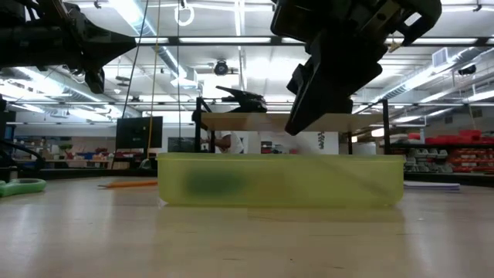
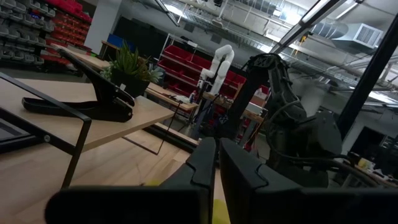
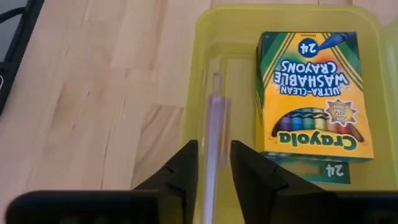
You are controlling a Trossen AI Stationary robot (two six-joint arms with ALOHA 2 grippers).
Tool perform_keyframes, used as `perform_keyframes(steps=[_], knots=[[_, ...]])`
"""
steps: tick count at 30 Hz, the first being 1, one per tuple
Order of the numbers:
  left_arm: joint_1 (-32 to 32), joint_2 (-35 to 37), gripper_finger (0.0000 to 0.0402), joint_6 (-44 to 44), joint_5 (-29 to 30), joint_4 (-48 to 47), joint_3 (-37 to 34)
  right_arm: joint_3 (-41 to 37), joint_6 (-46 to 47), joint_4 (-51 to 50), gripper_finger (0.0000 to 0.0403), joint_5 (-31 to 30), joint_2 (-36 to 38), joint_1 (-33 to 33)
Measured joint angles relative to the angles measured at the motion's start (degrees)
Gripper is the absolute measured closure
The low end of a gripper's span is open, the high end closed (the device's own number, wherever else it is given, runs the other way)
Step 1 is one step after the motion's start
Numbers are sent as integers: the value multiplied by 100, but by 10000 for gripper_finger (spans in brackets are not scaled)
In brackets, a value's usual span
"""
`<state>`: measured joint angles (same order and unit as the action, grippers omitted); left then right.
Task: Pack school essentials
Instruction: Put the pink mechanical pencil into the yellow supply box, then put the purple sticky note into the yellow supply box
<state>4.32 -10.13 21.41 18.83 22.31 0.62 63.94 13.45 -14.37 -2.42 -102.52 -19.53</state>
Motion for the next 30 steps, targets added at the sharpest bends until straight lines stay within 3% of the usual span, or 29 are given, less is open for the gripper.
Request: perform_keyframes(steps=[9, 24, 30], knots=[[0, 0, 363, 0, 0, 0, 0, 94, 188, -253, 250, 101, 0, 2], [0, 2, 366, -1, 0, 4, 0, 426, 820, -2096, 248, 44, 123, 121], [0, 0, 364, -3, 0, -3, 0, 426, 890, -2315, 248, -20, 334, 188]])
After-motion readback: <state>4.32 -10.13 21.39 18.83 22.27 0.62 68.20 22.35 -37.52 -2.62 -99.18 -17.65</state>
